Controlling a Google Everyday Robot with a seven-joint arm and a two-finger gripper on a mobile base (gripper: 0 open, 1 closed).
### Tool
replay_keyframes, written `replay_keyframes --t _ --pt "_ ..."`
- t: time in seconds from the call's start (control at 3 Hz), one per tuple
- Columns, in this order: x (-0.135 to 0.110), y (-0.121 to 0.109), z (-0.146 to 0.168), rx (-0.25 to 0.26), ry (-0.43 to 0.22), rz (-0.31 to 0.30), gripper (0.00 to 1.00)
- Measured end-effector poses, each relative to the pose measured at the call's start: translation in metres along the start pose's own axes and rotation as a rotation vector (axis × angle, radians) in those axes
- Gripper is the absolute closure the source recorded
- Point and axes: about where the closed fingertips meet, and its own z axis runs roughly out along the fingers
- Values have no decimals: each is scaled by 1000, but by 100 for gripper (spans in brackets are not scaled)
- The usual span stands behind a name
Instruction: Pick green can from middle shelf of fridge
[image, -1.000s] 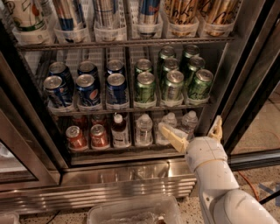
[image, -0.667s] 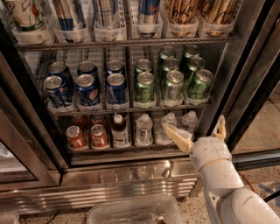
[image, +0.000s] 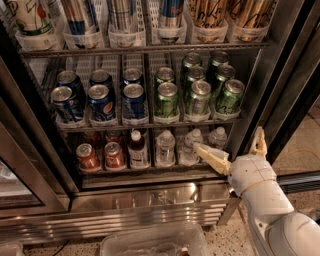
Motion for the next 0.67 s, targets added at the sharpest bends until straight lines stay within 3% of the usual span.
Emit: replay_keyframes --t 0.67 --pt "-5 -2 6 -2 -32 -30 0"
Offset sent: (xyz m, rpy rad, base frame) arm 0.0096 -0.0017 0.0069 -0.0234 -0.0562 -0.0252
